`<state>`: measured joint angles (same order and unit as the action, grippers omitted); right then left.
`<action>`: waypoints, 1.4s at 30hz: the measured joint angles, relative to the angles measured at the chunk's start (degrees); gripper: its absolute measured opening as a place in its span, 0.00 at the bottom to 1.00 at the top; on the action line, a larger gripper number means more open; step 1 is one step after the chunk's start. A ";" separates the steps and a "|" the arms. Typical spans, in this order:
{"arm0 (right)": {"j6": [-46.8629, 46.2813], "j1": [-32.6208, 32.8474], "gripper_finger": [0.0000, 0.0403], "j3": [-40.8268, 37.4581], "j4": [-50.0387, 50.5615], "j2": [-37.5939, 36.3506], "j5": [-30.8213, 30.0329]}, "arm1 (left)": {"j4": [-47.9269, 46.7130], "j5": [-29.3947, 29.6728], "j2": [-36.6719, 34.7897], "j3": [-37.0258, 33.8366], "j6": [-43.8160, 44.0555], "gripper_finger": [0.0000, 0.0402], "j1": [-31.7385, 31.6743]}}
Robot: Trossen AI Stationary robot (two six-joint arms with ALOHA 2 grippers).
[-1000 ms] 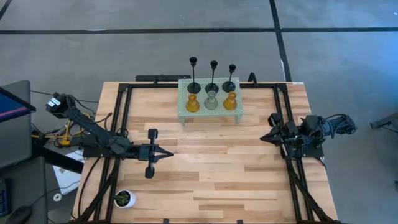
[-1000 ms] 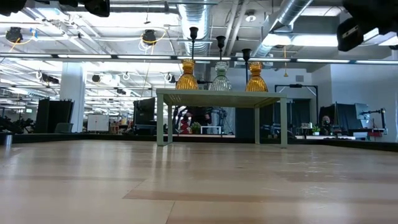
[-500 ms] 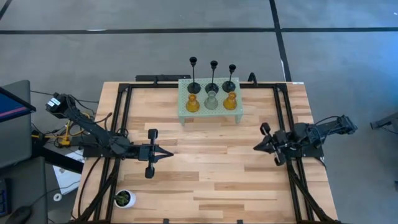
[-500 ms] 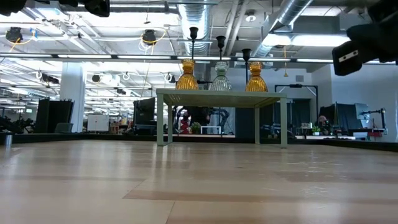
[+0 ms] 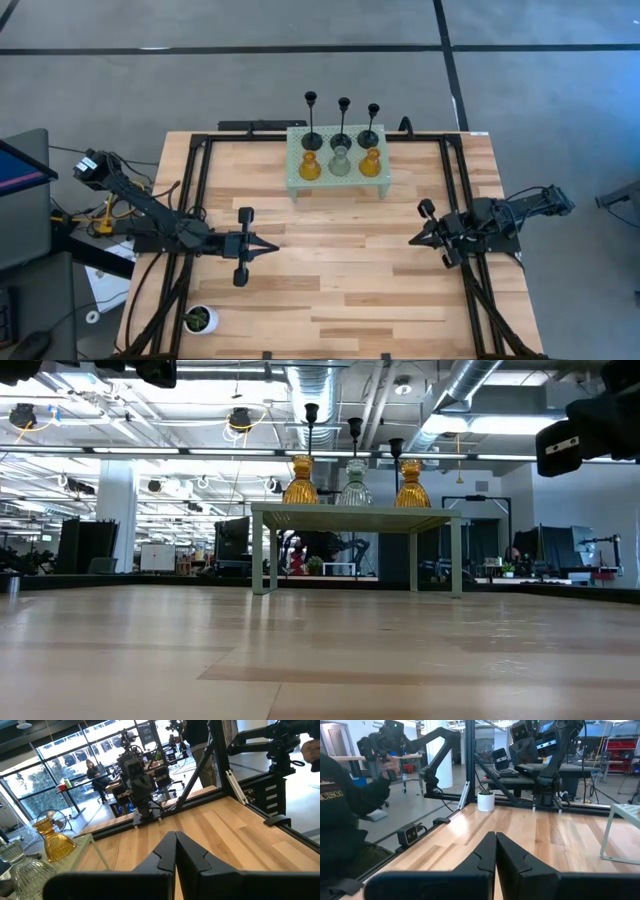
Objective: Pick & Place candle stick holders
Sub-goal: Return to Home Position
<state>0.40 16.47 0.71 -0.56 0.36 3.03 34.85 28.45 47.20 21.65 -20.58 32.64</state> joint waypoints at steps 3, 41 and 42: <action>-0.82 -0.04 0.00 0.00 0.04 0.00 -0.04 | -0.78 0.00 0.00 0.00 -0.02 0.01 -0.02; -3.43 -0.04 0.00 -0.04 0.17 0.02 -0.52 | -34.89 -14.16 -37.75 -9.88 15.73 0.02 0.31; -3.43 -0.04 0.00 -0.04 0.19 0.02 -0.52 | -34.82 -14.35 -38.73 -11.03 16.62 0.02 0.31</action>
<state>-3.03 16.43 0.67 -0.36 0.38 2.50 0.03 14.09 8.47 10.61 -3.96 32.95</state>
